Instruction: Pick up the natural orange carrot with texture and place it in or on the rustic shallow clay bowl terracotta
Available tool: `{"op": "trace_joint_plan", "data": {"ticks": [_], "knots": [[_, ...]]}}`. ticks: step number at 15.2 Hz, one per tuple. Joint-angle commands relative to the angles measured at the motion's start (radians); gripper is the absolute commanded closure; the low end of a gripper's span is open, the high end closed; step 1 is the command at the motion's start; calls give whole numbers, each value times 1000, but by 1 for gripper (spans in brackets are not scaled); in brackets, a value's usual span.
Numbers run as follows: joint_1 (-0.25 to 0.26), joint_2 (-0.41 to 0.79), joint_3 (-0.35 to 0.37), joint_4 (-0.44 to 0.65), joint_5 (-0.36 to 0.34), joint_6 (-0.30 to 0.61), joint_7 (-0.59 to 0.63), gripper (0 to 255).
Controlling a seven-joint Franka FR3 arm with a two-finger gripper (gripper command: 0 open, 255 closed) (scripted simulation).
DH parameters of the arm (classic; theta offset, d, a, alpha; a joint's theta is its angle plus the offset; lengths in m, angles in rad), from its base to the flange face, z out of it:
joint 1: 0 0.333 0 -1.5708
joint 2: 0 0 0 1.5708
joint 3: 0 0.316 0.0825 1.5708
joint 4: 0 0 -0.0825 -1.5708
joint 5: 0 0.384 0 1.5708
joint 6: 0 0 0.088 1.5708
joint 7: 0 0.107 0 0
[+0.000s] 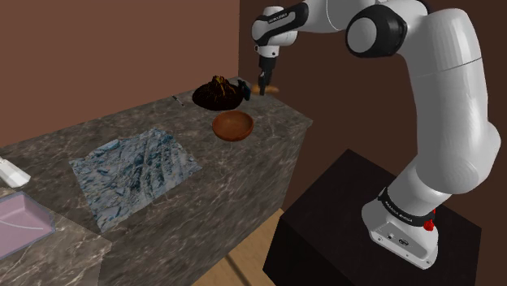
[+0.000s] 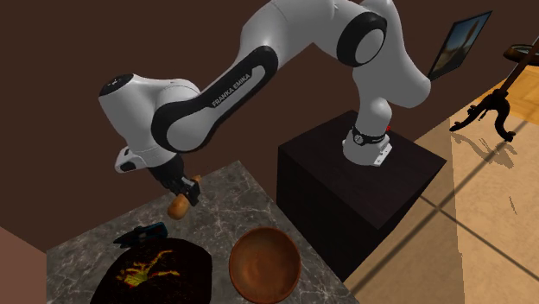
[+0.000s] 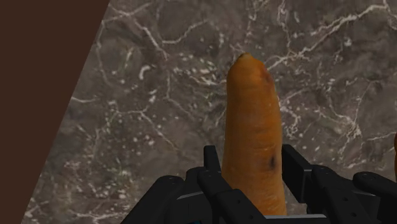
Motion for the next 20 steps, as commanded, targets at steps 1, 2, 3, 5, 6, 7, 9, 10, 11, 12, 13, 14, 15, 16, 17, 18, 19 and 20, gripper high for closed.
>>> {"op": "trace_joint_plan", "data": {"ticks": [1,2,3,5,6,7,9,10,11,12,13,14,15,16,17,18,19,20], "knots": [[0,-11,-1,10,-2,-21,3,255],[0,-16,-2,15,-3,-31,4,255],[0,-21,-2,21,-4,-42,6,255],[0,-30,-3,33,-6,-63,9,255],[0,-34,-4,40,-7,-73,10,255],[-1,-38,-4,47,-8,-84,12,255],[-1,-46,-5,62,-10,-106,14,255],[-1,-49,-6,70,-11,-118,16,255],[-2,-52,-6,78,-12,-129,17,255],[-2,-55,-6,87,-12,-140,19,255],[-2,-57,-6,90,-13,-145,19,255],[15,-81,-4,49,-14,-127,34,255],[32,-105,-1,11,-16,-110,50,255],[49,-126,2,-25,-18,-94,66,255],[66,-147,6,-58,-20,-79,82,255],[82,-166,10,-89,-21,-65,99,255],[98,-184,14,-118,-23,-52,116,255],[114,-201,18,-144,-24,-40,134,255]]}}
